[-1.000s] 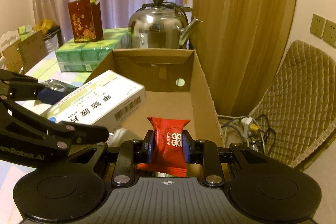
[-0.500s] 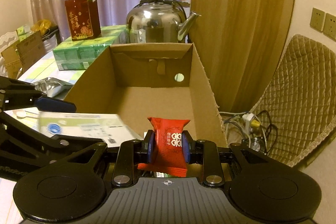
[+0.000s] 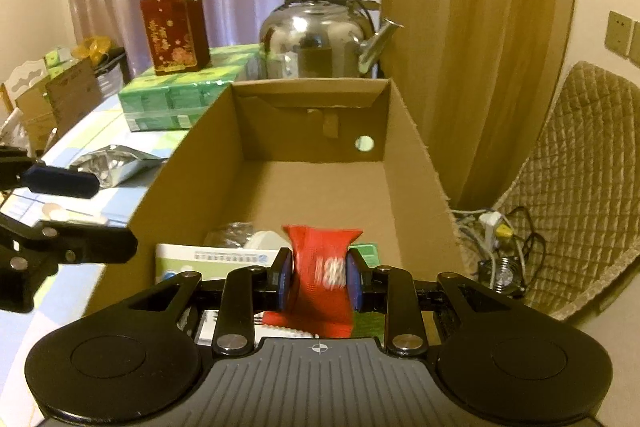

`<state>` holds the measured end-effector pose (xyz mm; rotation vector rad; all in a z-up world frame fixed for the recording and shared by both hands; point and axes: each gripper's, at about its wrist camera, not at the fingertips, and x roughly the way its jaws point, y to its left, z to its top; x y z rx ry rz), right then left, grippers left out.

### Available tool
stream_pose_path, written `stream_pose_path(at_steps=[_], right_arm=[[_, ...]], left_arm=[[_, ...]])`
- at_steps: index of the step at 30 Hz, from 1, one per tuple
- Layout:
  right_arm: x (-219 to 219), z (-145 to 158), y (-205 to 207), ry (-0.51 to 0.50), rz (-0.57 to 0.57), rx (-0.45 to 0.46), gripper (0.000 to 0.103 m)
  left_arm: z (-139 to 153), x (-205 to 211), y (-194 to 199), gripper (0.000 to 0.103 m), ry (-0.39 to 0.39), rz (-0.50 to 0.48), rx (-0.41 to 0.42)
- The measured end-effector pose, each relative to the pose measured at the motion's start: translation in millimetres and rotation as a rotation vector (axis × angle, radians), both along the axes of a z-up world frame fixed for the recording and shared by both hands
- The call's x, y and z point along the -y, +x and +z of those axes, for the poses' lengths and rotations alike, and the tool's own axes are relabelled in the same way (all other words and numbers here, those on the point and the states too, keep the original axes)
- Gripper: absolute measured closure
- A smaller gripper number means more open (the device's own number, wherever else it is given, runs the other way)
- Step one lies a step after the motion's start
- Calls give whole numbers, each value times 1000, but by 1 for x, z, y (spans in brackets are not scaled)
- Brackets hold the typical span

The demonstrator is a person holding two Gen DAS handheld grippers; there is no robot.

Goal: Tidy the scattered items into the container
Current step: 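Release the medicine box into the cardboard box with the left tool while the right releases the candy, then withdraw both tools from the cardboard box back over the table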

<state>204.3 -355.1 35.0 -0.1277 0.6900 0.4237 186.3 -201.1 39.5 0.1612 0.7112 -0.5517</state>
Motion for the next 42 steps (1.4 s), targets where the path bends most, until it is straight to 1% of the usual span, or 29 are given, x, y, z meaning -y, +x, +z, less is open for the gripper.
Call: stream_pose_path(at_steps=[2, 3, 8, 12, 24, 28, 30, 32, 35, 42], right_arm=[[-1, 2, -2, 2, -3, 14, 59], [-1, 3, -3, 9, -3, 17, 56], [-2, 10, -10, 11, -5, 25, 55], [-3, 16, -18, 15, -7, 33, 53], [-23, 30, -48, 14, 29, 54, 37], [-31, 33, -58, 13, 44, 59, 28], [-35, 35, -63, 14, 52, 62, 24], [-40, 37, -68, 14, 64, 67, 17], [-49, 41, -75, 13, 88, 75, 14], [-73, 50, -86, 9, 145, 91, 11]], left_arm=[[-2, -3, -2, 34, -1, 6, -4], [-3, -5, -3, 34, -3, 11, -7], [-4, -15, -8, 34, -19, 33, -12], [-3, -27, -14, 31, -28, 51, -14], [0, -66, -39, 30, -23, 111, -22], [1, -80, -47, 27, -21, 134, -25], [1, -87, -52, 24, -18, 142, -24], [2, -93, -56, 22, -17, 154, -24], [1, -103, -61, 20, -14, 168, -27], [-3, -129, -70, 14, -7, 209, -35]])
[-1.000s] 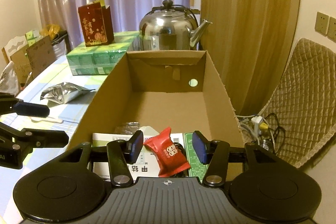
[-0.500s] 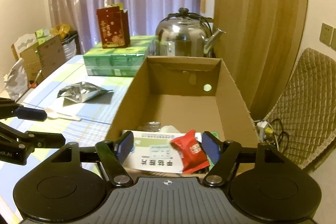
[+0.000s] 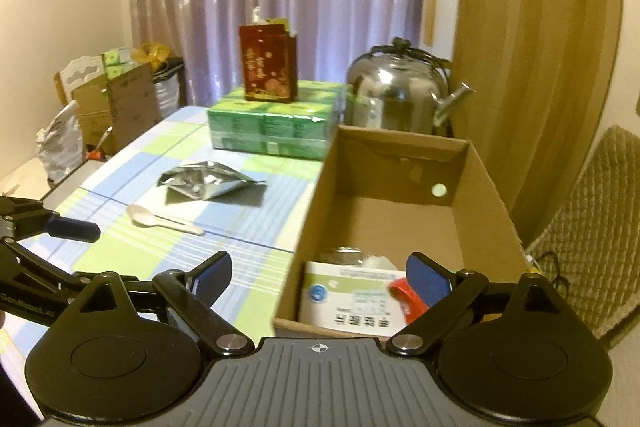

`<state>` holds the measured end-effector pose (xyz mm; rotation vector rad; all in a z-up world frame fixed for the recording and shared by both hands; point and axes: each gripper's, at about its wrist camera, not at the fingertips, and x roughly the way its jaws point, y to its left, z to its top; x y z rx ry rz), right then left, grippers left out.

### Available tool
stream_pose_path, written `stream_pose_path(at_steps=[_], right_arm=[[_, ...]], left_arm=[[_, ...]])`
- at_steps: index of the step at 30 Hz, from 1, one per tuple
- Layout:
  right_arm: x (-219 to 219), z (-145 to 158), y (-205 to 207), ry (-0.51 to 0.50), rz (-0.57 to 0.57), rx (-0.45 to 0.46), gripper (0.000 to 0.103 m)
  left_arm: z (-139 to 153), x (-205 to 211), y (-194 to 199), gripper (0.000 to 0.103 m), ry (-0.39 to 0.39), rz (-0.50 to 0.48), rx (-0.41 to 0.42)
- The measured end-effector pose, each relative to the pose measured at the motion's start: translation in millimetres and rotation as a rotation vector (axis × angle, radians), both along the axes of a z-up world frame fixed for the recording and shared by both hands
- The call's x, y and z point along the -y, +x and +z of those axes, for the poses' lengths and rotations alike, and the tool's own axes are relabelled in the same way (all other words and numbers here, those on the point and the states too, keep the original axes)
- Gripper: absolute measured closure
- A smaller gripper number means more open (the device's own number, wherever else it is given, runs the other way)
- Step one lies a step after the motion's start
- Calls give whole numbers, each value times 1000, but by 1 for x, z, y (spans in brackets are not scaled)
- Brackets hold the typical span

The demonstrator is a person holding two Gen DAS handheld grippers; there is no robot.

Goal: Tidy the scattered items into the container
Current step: 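Withdraw both tools from the cardboard box back over the table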

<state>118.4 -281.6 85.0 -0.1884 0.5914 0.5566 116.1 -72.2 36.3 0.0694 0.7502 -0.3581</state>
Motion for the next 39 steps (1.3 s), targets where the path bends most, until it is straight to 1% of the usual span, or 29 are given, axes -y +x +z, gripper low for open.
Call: stream_pose_path(at_steps=[6, 12, 20, 23, 27, 34, 37, 39], right_arm=[[-25, 5, -5, -12, 63, 10, 8], [-59, 5, -6, -25, 133, 16, 7], [-113, -12, 3, -64, 226, -7, 6], [-132, -19, 10, -89, 257, -9, 6], [-156, -28, 29, -156, 312, 3, 6], [-184, -46, 66, -262, 384, 13, 6], [-195, -53, 79, -315, 435, 25, 6], [-203, -58, 86, -367, 484, 48, 6]], left_arm=[[-8, -31, -2, 12, 27, 41, -12], [-19, -69, 6, 11, 67, 84, -22], [-37, -120, 28, 11, 95, 144, -37], [-43, -134, 39, 11, 105, 151, -36], [-54, -146, 58, 11, 140, 125, -30], [-73, -153, 99, 11, 180, 31, -24], [-82, -150, 116, 11, 210, -54, -28], [-88, -145, 124, 12, 264, -131, -15]])
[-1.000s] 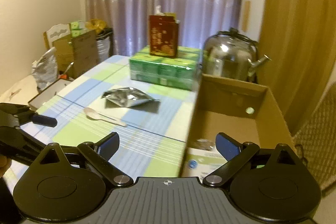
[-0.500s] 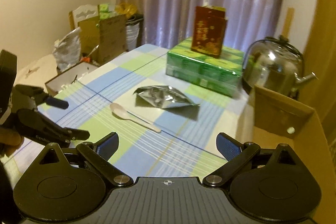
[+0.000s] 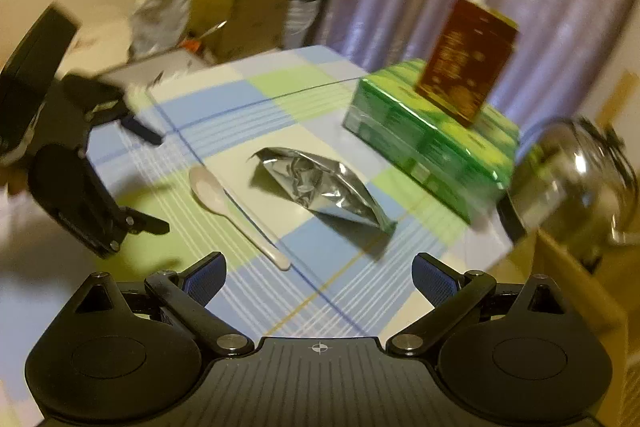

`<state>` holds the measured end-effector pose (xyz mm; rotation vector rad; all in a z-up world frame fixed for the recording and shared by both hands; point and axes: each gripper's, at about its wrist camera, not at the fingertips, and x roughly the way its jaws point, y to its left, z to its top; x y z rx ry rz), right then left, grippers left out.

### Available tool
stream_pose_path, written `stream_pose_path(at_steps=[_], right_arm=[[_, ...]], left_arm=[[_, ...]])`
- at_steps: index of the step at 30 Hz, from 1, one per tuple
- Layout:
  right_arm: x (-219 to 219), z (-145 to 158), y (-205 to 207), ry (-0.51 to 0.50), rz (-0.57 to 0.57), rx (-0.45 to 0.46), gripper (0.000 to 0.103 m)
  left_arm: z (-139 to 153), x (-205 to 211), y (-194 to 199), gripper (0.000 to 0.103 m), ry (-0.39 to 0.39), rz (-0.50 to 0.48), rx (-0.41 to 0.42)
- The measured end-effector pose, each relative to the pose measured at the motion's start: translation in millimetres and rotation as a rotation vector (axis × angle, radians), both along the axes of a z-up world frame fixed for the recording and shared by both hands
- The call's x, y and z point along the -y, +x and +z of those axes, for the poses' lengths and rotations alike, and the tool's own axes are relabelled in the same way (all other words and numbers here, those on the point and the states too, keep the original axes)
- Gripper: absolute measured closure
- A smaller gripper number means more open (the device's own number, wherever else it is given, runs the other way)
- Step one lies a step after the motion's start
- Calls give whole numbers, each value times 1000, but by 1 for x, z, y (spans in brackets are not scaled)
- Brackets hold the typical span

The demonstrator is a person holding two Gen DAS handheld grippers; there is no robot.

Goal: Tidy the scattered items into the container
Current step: 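Withdraw both tools from the cardboard box back over the table, then grasp the white spoon with the left tool while the right grasps the silver foil bag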

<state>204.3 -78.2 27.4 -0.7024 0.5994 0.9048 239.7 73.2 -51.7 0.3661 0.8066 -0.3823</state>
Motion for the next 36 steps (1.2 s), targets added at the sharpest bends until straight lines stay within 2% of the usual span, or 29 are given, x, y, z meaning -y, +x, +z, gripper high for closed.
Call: stream_pose_path(at_steps=[3, 6, 9, 13, 18, 25, 27, 36], right_arm=[[-13, -4, 10, -68, 90, 31, 6], [-27, -7, 23, -122, 171, 37, 6], [-40, -13, 37, -165, 241, 20, 6], [-57, -21, 51, -230, 320, 25, 6], [-77, -35, 66, -303, 392, 29, 6], [-101, -47, 83, -343, 434, 14, 7], [-108, -52, 86, -364, 454, 17, 7], [-135, -75, 109, -434, 471, 20, 7]], left_arm=[[-8, 3, 15, 13, 71, -103, 24], [-7, -5, 33, 17, 54, -165, 19], [-4, -13, 55, 24, 28, -221, -14], [-9, -11, 69, 27, 94, -343, -55], [-21, -3, 70, 38, 148, -477, -94], [-30, -11, 78, 54, 123, -507, -117], [-30, -13, 79, 66, 122, -511, -118], [-28, -24, 67, 70, 102, -507, -130]])
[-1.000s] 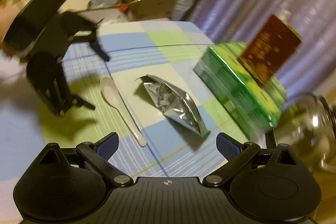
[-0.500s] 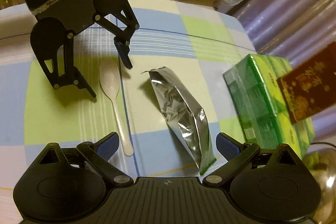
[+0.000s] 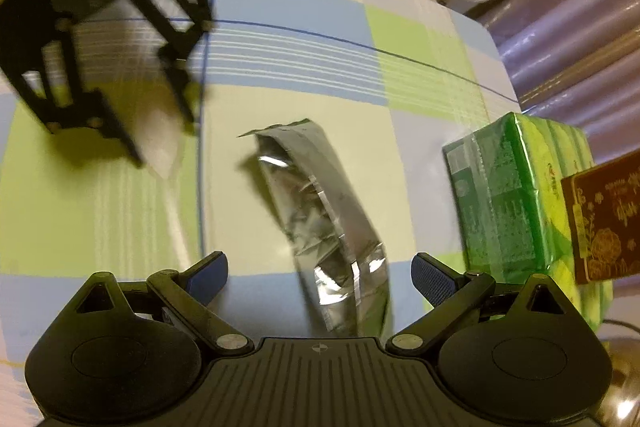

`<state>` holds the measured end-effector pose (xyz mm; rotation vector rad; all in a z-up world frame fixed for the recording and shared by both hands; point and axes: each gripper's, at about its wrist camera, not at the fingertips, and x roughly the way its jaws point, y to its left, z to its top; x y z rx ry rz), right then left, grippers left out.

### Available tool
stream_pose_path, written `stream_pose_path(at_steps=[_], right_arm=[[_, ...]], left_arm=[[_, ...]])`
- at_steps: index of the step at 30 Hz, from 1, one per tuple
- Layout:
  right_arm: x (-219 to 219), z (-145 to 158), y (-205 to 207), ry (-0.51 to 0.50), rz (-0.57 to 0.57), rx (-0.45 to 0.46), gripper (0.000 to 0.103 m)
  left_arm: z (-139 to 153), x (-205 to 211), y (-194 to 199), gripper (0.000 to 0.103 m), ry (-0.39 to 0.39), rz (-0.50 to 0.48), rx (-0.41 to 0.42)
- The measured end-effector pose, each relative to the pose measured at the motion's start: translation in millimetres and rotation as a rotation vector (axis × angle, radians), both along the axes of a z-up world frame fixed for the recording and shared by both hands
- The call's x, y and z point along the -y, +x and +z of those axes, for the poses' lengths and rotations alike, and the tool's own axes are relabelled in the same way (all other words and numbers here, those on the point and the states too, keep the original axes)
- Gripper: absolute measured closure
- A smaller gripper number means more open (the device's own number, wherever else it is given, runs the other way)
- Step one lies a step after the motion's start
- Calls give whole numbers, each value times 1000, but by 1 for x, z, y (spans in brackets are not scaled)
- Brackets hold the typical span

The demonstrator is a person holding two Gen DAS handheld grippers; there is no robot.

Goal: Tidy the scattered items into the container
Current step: 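Grasp the white spoon with the left tool while the right grasps the silver foil bag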

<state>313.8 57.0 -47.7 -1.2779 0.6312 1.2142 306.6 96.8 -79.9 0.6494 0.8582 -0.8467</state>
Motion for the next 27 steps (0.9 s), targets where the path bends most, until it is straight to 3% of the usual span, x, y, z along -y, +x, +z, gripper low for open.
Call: stream_pose_path(at_steps=[7, 15, 18, 22, 27], right_arm=[[-19, -14, 10, -31, 19, -2, 7], [-28, -28, 22, -30, -55, -52, 24], [-27, -27, 22, -17, -77, -45, 37], [-23, -20, 23, -12, -116, -51, 62], [-7, -14, 12, -28, -175, -99, 67]], left_arm=[[1, -11, -10, 70, -21, 15, 9], [-1, -11, -14, 71, -38, 45, 27], [-2, -12, -15, 71, -44, 48, 30], [-1, -13, -15, 71, -42, 47, 32], [1, -8, -20, 71, -11, 28, 30]])
